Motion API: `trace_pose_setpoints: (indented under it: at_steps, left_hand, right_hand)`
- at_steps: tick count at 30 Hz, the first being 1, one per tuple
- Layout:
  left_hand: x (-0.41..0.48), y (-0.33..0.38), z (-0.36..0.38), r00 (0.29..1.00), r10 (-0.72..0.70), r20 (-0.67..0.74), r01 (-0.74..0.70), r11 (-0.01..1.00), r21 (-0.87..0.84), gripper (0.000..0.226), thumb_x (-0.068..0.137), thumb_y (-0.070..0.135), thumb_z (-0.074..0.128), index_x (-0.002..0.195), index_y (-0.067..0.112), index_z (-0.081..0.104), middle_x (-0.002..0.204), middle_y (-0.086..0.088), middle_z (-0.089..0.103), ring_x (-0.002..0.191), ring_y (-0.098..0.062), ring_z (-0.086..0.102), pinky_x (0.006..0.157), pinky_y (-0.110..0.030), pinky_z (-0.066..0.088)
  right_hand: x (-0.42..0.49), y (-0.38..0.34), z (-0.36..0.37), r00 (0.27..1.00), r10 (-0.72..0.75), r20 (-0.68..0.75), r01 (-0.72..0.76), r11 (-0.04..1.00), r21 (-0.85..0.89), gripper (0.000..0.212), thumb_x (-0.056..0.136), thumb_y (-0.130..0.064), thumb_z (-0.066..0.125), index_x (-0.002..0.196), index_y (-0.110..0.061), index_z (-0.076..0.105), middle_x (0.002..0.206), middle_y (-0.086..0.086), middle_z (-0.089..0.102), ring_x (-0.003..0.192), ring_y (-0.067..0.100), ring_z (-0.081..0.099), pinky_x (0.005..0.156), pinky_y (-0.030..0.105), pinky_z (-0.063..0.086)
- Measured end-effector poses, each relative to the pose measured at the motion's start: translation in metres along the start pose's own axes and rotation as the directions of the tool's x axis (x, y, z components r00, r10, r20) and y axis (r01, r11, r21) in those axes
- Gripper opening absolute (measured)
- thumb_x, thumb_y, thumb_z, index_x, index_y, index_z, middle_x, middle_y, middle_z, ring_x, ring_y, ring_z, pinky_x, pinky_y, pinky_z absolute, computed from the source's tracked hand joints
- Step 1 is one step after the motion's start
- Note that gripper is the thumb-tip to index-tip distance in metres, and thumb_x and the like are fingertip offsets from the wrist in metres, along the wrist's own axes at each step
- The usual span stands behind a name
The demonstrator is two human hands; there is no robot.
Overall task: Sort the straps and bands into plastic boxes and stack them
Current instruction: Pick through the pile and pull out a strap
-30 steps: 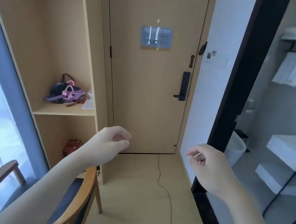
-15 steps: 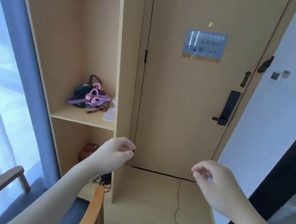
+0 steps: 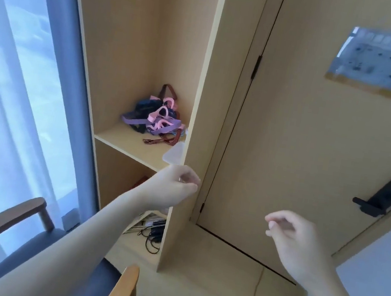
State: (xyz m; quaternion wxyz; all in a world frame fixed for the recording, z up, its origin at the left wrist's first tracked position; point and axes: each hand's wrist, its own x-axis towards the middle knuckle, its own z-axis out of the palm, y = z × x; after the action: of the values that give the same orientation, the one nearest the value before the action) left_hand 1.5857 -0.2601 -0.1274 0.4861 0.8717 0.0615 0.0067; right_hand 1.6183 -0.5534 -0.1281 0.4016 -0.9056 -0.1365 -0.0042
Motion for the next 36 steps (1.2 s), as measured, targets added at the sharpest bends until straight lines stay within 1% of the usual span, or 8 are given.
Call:
trace_pose_setpoints:
  at_steps: [5,7,11,15,19,24,30,36]
  left_hand:
    - [0.044,-0.03,-0.009,0.972,-0.189,-0.14,0.184,0.982,-0.046,0.022,0.083,0.034,0.055,0.101,0.034,0.067,0.093,0.008,0.071,0.09,-0.013,0.067,0.076,-0.032,0.053]
    - [0.066,-0.036,-0.009,0.953,-0.231,-0.195,0.223,0.973,-0.063,0.022,0.085,0.032,0.056,0.103,0.032,0.069,0.093,0.004,0.072,0.089,-0.019,0.069,0.083,-0.039,0.056]
    - [0.105,-0.045,0.001,0.907,-0.318,-0.277,0.308,0.948,-0.079,0.016,0.097,0.022,0.058,0.104,0.029,0.07,0.101,0.001,0.072,0.093,-0.014,0.07,0.093,-0.04,0.056]
    - [0.132,-0.048,0.005,0.859,-0.354,-0.371,0.326,0.935,-0.139,0.015,0.098,0.019,0.058,0.103,0.027,0.07,0.101,0.003,0.072,0.091,-0.013,0.07,0.094,-0.041,0.055]
    - [0.139,-0.053,0.0,0.806,-0.397,-0.439,0.364,0.917,-0.162,0.019,0.097,0.017,0.057,0.109,0.025,0.07,0.105,0.004,0.071,0.099,-0.014,0.068,0.089,-0.034,0.055]
    - [0.145,-0.07,-0.024,0.74,-0.434,-0.514,0.381,0.9,-0.212,0.018,0.097,0.016,0.058,0.107,0.025,0.069,0.107,0.005,0.069,0.102,-0.015,0.067,0.084,-0.031,0.053]
    - [0.187,-0.115,-0.072,0.709,-0.438,-0.552,0.362,0.898,-0.249,0.019,0.098,0.019,0.058,0.111,0.024,0.069,0.111,0.008,0.068,0.102,-0.008,0.064,0.09,-0.031,0.053]
    - [0.237,-0.156,-0.139,0.738,-0.428,-0.521,0.352,0.904,-0.244,0.017,0.1,0.021,0.056,0.112,0.023,0.067,0.109,0.007,0.068,0.095,-0.007,0.067,0.088,-0.027,0.053]
  right_hand:
    - [0.092,0.015,0.02,0.985,-0.129,0.111,0.126,0.991,0.033,0.02,0.096,-0.022,0.059,0.087,-0.039,0.066,0.08,-0.02,0.071,0.071,0.0,0.067,0.059,0.02,0.043]
    - [0.127,0.027,0.022,0.974,-0.158,0.16,0.153,0.987,0.041,0.02,0.096,-0.022,0.059,0.086,-0.038,0.066,0.073,-0.019,0.07,0.069,0.002,0.067,0.058,0.021,0.043]
    - [0.196,0.047,0.022,0.946,-0.205,0.25,0.205,0.978,0.026,0.02,0.096,-0.018,0.059,0.086,-0.034,0.066,0.067,-0.032,0.06,0.069,0.003,0.067,0.059,0.021,0.042]
    - [0.252,0.044,0.038,0.894,-0.286,0.344,0.297,0.955,0.023,0.02,0.096,-0.023,0.057,0.084,-0.037,0.064,0.077,-0.02,0.065,0.066,0.003,0.062,0.055,0.015,0.04]
    - [0.287,0.021,0.066,0.789,-0.404,0.464,0.429,0.902,0.055,0.017,0.098,-0.027,0.054,0.086,-0.038,0.062,0.094,-0.026,0.06,0.082,0.0,0.06,0.065,0.02,0.048]
    - [0.307,-0.014,0.11,0.651,-0.533,0.541,0.573,0.812,0.111,0.013,0.099,-0.03,0.052,0.091,-0.036,0.061,0.096,-0.023,0.059,0.092,-0.002,0.056,0.073,0.02,0.05]
    - [0.306,-0.051,0.19,0.395,-0.601,0.695,0.725,0.668,0.166,0.016,0.096,-0.04,0.043,0.098,-0.031,0.056,0.102,-0.018,0.053,0.09,0.005,0.053,0.075,0.026,0.048]
    - [0.35,-0.105,0.265,0.366,-0.611,0.702,0.75,0.64,0.168,0.018,0.096,-0.036,0.043,0.102,-0.029,0.058,0.106,-0.015,0.054,0.092,0.004,0.048,0.076,0.022,0.04]
